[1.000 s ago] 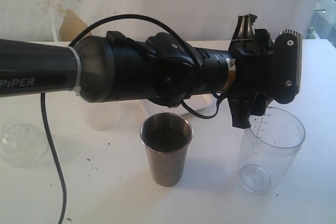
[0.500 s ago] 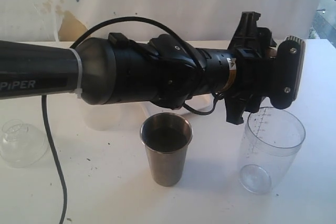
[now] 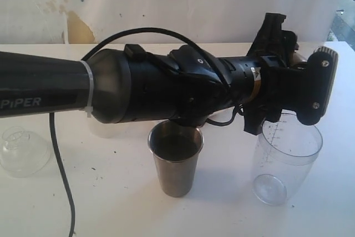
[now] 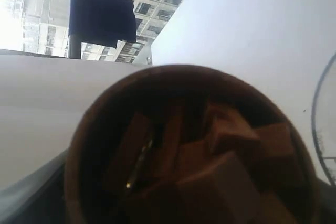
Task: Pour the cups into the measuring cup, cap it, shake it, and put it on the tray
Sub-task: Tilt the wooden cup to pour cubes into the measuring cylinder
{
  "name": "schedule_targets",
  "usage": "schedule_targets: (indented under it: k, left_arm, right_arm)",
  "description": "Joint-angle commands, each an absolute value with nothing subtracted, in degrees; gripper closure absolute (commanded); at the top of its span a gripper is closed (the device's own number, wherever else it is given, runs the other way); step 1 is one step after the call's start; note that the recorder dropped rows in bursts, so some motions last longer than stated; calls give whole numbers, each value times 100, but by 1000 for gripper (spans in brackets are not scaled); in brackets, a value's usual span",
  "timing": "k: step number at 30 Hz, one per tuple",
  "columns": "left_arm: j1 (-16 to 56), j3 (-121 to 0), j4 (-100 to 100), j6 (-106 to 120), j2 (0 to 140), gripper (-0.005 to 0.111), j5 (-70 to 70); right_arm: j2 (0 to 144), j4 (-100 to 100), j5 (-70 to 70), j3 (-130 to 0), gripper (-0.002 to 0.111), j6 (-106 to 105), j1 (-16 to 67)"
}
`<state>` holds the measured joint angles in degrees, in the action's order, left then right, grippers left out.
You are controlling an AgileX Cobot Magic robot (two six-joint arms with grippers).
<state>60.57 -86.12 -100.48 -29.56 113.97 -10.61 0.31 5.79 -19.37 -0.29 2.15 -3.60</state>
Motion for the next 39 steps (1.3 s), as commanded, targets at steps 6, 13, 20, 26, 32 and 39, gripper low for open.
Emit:
schedule_targets:
  k: [6,13,20,26,32,39]
  left_arm:
    - [6068,-8672,-9995,-2796,11359,107,-1222]
    - [6068,-8413,-9995,-2420,11347,107,-1398]
    - [6068,-8171,-9995,-2377,11337,107,-1488]
    - [6068,-8378,-9995,-2455,11324,107,-1488]
    - [6160,-8398,-9995,-2455,11231,107,-1623]
    - [6404,-8398,-9995,-1902,11242,107,-1985]
  right_arm:
    - [0,568,-1925,0,108,223,-283]
    - [0,568,-1925,0,108,223,-283]
    - [0,568,-1925,0,108,223,-283]
    - [0,568,-1925,0,108,223,-283]
    - [0,568,-1925,0,108,223,-283]
    - [0,568,-1925,0,108,223,-283]
